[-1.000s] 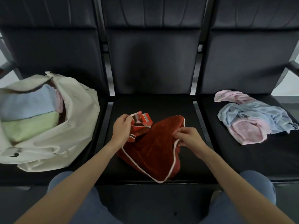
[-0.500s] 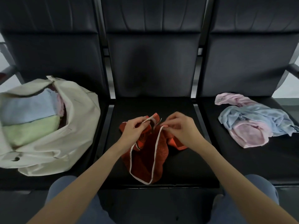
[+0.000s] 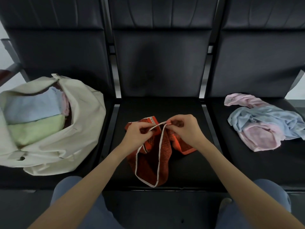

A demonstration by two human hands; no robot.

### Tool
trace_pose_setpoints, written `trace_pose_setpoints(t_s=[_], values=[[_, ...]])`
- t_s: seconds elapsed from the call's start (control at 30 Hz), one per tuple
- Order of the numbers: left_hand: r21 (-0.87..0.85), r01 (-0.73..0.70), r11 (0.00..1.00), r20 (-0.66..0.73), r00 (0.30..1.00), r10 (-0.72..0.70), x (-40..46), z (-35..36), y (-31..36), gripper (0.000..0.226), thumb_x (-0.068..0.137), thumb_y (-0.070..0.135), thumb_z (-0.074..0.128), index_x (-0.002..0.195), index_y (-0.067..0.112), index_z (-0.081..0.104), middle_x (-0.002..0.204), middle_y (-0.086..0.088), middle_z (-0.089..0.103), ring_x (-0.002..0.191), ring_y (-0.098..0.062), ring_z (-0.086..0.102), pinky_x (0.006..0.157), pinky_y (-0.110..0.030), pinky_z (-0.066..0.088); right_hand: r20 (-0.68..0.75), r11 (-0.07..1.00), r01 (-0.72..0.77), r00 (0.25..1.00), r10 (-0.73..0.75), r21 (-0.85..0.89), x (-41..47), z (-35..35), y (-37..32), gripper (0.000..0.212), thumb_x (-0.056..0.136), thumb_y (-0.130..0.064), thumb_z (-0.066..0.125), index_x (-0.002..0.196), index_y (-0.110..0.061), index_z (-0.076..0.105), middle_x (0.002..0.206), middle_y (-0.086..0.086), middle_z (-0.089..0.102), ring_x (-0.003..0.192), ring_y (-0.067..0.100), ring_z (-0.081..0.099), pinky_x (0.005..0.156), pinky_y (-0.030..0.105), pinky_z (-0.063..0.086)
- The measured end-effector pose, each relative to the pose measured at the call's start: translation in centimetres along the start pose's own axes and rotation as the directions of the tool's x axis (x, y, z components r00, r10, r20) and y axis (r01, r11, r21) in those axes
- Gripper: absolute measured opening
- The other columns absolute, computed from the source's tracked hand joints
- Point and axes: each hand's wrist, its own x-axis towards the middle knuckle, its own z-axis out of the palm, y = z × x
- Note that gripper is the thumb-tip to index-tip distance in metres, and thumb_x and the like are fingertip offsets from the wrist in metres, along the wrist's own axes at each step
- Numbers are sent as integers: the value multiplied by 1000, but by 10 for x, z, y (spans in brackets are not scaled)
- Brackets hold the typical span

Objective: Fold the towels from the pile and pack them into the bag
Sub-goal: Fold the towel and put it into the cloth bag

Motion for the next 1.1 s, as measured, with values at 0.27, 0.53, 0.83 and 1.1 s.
trace_pose_setpoints(t_s=[0.27, 0.53, 0.83, 1.1], values=[[223, 388, 894, -241, 911, -335, -61, 10, -77, 68, 64, 21, 87, 120, 14, 48, 111, -1, 45, 109, -20, 50, 91, -30, 42, -116, 998, -70, 991, 70, 9, -6, -6, 16, 11, 84, -15, 70, 95, -18, 71, 82, -12, 67, 78, 2, 65, 74, 18, 52], [279, 633, 722, -275, 773, -572, -95, 36, -110, 45, 72, 45, 80, 88, 15, 50, 84, 0, 61, 76, -15, 58, 56, -28, 41, -127, 989, -119, 983, 129, 83, -11, -6, 22, 12, 84, -11, 70, 96, -14, 71, 82, -3, 69, 72, 9, 68, 70, 26, 58], [403, 487, 775, -334, 867, -371, -72, 8, -82, 15, 74, 13, 67, 66, 18, 55, 71, -1, 59, 80, -27, 64, 61, -25, 35, -274, 983, -151, 946, 174, 104, -15, -27, 21, 9, 85, -8, 69, 92, -12, 72, 78, 0, 70, 67, 15, 69, 68, 31, 59], [544, 305, 781, -470, 883, -18, -8, -114, 33, 8, 77, 9, 68, 77, 10, 60, 74, -1, 55, 74, -19, 55, 58, -25, 35, -589, 999, -49, 807, 43, 7, -7, -89, -8, 10, 85, -11, 67, 91, -10, 74, 84, 3, 70, 76, 10, 62, 73, 19, 43]])
